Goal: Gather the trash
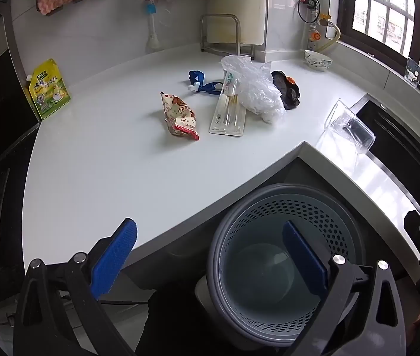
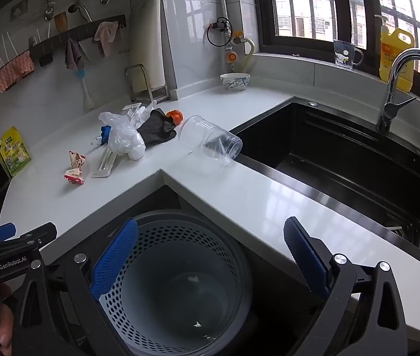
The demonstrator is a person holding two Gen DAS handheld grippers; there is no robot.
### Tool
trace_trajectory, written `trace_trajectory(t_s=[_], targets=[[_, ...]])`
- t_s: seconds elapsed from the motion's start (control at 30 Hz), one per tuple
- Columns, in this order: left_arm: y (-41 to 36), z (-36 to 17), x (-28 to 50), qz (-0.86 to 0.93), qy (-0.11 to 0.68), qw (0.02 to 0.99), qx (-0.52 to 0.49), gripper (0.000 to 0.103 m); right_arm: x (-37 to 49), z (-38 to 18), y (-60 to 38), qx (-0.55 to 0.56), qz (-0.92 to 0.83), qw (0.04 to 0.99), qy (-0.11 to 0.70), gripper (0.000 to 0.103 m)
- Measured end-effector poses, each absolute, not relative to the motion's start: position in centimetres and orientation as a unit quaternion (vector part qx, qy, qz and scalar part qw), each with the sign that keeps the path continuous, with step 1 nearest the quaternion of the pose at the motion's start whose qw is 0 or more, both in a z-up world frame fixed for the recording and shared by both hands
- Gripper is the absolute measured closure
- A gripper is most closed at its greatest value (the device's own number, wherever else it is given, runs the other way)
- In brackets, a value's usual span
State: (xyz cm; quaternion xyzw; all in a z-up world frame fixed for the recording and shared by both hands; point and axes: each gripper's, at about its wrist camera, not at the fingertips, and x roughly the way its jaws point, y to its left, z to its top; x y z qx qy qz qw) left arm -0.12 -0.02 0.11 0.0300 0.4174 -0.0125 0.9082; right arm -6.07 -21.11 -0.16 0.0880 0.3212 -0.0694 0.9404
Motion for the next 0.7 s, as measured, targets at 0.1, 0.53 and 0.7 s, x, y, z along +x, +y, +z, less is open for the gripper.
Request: trace_trajectory(t_s=[0.1,0.53,0.7], targets=[[0.04,0.13,-0.19,-0.012,0.421,0.906,0.029,0.006,-6.14,-0.09,-21.09,0.086,-0.07,0.941,0.318,0.009],[-0.07,-0.31,0.08,-0.005,0.422,0.906,0.035,0.006,-6.12,0.04,-21.45,0.09,-0.073,0.94,0.32,0.009],[0.4,-0.41,0.18,-0.006,0.422,0.906,0.032,0.006,-6.19,-0.29,-21.37,0.09,-0.072,0.941,0.319,0.009]])
